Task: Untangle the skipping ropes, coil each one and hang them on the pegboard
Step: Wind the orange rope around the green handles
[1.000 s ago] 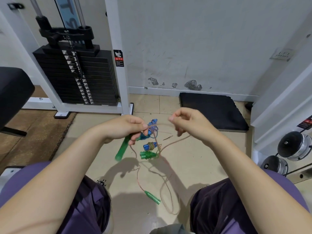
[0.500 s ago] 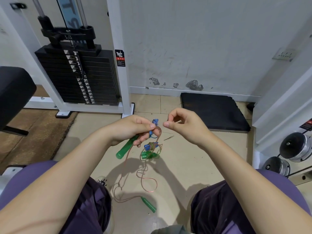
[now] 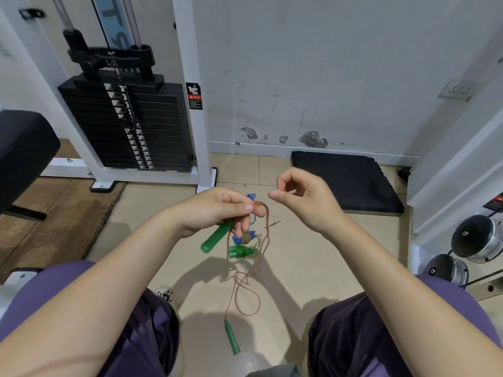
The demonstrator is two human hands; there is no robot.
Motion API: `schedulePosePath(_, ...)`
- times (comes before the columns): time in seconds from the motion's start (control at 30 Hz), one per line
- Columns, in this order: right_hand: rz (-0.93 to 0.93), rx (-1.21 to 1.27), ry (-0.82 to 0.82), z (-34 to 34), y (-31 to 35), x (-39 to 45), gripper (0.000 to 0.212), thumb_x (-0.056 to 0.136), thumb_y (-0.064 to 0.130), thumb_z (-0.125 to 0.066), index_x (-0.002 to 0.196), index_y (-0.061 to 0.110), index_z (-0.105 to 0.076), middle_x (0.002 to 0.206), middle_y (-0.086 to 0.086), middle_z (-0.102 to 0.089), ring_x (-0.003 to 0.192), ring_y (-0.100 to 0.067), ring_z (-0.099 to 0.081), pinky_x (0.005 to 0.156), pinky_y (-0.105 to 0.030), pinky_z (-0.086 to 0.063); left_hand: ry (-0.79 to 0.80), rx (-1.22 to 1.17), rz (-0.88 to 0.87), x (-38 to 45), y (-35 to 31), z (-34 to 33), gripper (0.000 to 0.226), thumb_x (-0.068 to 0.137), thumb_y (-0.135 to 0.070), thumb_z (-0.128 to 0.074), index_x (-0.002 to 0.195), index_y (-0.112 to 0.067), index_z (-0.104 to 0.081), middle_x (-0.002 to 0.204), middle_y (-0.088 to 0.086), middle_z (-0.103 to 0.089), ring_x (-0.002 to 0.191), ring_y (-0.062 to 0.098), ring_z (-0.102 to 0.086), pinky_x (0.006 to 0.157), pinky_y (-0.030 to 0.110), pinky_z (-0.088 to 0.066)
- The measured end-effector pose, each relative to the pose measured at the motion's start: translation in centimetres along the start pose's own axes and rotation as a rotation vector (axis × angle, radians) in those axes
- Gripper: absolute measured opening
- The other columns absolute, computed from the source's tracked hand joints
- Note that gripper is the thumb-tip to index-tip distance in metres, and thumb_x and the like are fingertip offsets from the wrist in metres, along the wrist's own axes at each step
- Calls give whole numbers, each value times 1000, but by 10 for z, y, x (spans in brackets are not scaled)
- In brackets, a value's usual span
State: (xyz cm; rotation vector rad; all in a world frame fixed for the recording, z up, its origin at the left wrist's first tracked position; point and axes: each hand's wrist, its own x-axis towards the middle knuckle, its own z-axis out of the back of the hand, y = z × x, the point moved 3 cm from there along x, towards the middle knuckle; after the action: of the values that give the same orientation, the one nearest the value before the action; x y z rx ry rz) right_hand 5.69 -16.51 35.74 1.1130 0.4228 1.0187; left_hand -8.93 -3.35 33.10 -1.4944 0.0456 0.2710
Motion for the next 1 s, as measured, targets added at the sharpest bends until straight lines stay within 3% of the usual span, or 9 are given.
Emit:
schedulePosePath(0.07,-12,39,3,5,1,1,20,79,9,-79,75,16,-61,71,8,-59,64,-2,-51,64,-17,-42,-15,4,0,0,0,-1,24,102,-17,-51,108,-5,-70,67,5,-65,60,17,-62,63,21,-50)
schedulePosePath(0.17,-8,79,154,-5,3,-4,23,74,5,-83,83,16,-64,76,2,-62,70,-7,-56,69,-26,-49,-2,-30,-17,-1,-3,-4,22,100,-21,-51,103,-12,-72,66,8,-67,57,21,-65,61,22,-51)
schedulePosePath(0.27,29,12,208,-18,4,-7,29,73,2,-82,81,19,-59,72,3,-55,62,-6,-49,62,-22,-44,50,-38,-2,-2,-4,-9,24,99,-28,-51,100,-21,-74,76,15,-72,59,25,-68,61,25,-52)
schedulePosePath(0.47,22,36,2,-3,1,-2,22,80,5,-77,76,17,-59,71,-10,-60,67,-16,-56,66,-30,-45,18,-13,25,-2,-4,-2,33,99,-29,-50,116,-7,-67,78,13,-72,61,22,-68,62,22,-52)
schedulePosePath(0.6,-62,287,-231,24,-2,3,19,89,2,-66,90,13,-51,78,-11,-58,64,-18,-64,72,-32,-51,-67,12,2,-5,-4,9,26,103,-19,-48,103,-5,-70,65,6,-64,53,16,-58,60,22,-49)
schedulePosePath(0.7,-71,316,-27,18,-1,0,32,82,0,-74,101,16,-55,85,-8,-62,65,-18,-58,68,-26,-50,-83,-23,-4,-2,-4,5,24,103,-17,-49,95,-7,-69,55,1,-48,43,12,-40,51,23,-39)
schedulePosePath(0.8,-65,187,217,-8,3,-7,31,74,5,-83,95,18,-64,80,-3,-61,70,-18,-51,70,-30,-47,-31,-65,-21,-1,-5,-8,30,102,-18,-50,83,-19,-74,56,4,-46,40,13,-37,47,23,-36)
schedulePosePath(0.9,-41,117,234,-16,5,-8,23,74,6,-84,86,15,-66,72,-1,-56,69,-19,-46,68,-33,-43,-21,-36,-33,0,-6,-11,34,102,-17,-50,76,-23,-71,56,6,-48,41,15,-39,49,25,-37)
schedulePosePath(1.0,-50,130,186,-8,6,-7,21,73,10,-85,82,14,-67,69,-1,-60,65,-14,-51,65,-28,-44,-75,-84,-12,1,-4,-6,21,101,-16,-52,94,-8,-70,54,3,-49,39,13,-38,47,25,-35)
